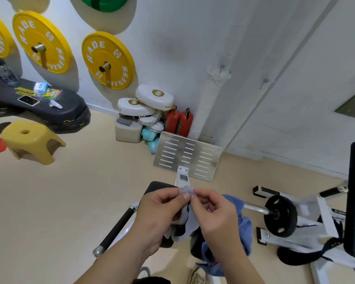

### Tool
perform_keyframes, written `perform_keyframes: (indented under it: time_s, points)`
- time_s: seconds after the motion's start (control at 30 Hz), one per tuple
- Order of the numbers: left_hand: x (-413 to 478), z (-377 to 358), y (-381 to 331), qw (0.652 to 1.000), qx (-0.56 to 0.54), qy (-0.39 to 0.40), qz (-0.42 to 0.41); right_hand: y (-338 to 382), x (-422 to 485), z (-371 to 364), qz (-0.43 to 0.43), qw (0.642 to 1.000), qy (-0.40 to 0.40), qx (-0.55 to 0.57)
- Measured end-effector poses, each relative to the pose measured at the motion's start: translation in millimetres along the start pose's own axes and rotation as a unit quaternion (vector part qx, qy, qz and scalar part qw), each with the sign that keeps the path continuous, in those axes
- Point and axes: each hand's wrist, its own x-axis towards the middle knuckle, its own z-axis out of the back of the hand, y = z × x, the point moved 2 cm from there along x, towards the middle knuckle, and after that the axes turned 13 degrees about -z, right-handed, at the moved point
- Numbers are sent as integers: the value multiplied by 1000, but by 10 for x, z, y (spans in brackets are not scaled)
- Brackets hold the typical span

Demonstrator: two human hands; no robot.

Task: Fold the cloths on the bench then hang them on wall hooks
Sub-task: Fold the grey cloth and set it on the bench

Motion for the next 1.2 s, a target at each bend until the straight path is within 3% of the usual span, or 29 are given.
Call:
perform_keyframes:
  time_s: [0.53,0.77,0.9,1.03,1.2]
  points:
    - [-117,76,-121,995,78,30,-45,77,-109,-198,133,986,-10,-95]
    - [-89,206,-116,989,123,12,-77,28,-93,-179,54,990,101,-77]
    - [-67,204,-58,979,172,-10,-109,19,-123,-161,18,994,101,-42]
    - [-53,202,-113,954,229,77,-178,89,-122,-50,0,996,56,-68]
    - [-49,190,-321,916,264,152,-259,206,-116,69,-62,992,102,-51]
